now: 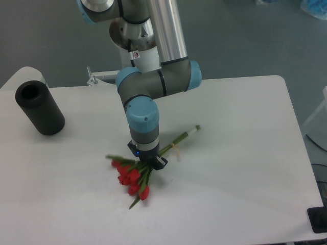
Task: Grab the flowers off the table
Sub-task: 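Lift the grasped tulip bouquet up off the table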
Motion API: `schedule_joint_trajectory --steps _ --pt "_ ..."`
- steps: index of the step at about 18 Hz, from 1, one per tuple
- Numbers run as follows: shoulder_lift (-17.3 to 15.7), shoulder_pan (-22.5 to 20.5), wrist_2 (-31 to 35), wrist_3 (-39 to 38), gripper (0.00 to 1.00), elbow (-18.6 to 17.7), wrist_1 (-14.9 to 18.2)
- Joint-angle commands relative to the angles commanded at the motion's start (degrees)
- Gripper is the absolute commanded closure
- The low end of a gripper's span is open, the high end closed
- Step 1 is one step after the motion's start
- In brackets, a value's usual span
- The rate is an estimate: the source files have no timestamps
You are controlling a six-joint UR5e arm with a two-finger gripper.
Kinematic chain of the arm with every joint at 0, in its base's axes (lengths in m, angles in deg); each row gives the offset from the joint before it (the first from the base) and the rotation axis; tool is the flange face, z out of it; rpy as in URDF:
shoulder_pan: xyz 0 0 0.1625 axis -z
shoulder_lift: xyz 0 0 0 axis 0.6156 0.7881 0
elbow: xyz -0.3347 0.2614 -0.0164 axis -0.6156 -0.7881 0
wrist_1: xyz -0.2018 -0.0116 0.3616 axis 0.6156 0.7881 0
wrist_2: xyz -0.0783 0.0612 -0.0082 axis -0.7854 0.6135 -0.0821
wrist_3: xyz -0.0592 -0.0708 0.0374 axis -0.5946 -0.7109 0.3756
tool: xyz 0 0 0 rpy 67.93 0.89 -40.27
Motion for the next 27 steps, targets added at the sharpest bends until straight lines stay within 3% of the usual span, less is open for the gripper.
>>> schedule_joint_trajectory --steps 9,13,20,27 --pt "-5.7 -3.3 -5.3 2.6 0.67 1.3 0.5" --pt "-9.3 -5.8 -13.5 2.5 0.67 2.5 1.3" --pt "-17.7 -14.3 -35.3 -0.1 0.67 2.8 1.9" --pt "-20.2 -19.4 -43.7 -0.3 0.67 3.1 2.9"
